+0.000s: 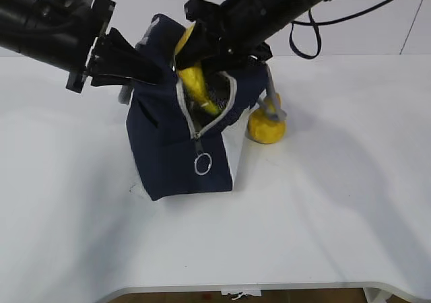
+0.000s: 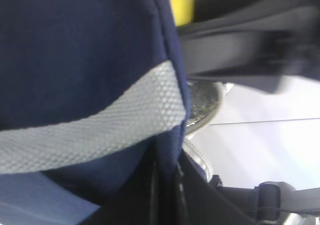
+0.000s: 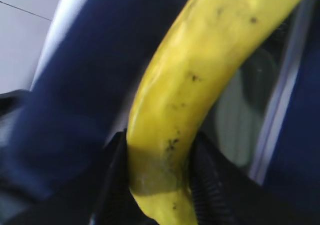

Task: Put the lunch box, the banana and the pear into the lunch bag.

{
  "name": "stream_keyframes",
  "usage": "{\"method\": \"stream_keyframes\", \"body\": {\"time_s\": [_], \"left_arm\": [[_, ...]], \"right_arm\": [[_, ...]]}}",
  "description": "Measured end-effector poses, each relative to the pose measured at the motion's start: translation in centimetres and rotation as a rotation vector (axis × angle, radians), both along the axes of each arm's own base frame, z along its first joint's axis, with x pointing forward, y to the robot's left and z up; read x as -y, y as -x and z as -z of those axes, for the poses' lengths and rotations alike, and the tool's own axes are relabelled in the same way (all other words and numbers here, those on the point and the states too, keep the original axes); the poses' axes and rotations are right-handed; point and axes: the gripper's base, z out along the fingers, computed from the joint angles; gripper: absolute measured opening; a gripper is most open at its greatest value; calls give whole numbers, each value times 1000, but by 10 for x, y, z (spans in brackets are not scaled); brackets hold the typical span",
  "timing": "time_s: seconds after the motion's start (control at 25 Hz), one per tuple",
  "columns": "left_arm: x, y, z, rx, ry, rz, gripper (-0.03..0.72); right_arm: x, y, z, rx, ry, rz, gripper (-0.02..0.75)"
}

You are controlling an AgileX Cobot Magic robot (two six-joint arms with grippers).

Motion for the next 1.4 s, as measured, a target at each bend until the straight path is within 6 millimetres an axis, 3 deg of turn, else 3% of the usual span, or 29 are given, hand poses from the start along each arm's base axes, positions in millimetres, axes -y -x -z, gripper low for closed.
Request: {"method": "stream_keyframes", "body": {"time_s": [0.24, 0.36, 0.52, 0.6, 0.88, 1.12, 1.4], "left_arm": [[0, -1, -1, 2, 11, -14, -4], [0, -2, -1, 7, 7, -25, -4], [0, -3, -1, 9, 6, -29, -4], [0, -3, 0, 10, 1, -28, -4], [-3, -1, 6, 25, -74, 5, -4], [-11, 6, 17, 24, -233, 92, -4], [-32, 5, 21, -55, -292, 68, -4]], "right_arm": [[-3, -8, 26, -50, 20, -3, 295], [-3, -6, 26, -63, 25, -27, 337], [-1, -4, 12, -48, 70, -91, 470], [1, -2, 4, -46, 106, -116, 492], [22, -14, -28, 77, 368, -8, 506], [45, -22, -25, 94, 597, 138, 506], [68, -30, -23, 85, 654, 209, 506]]}}
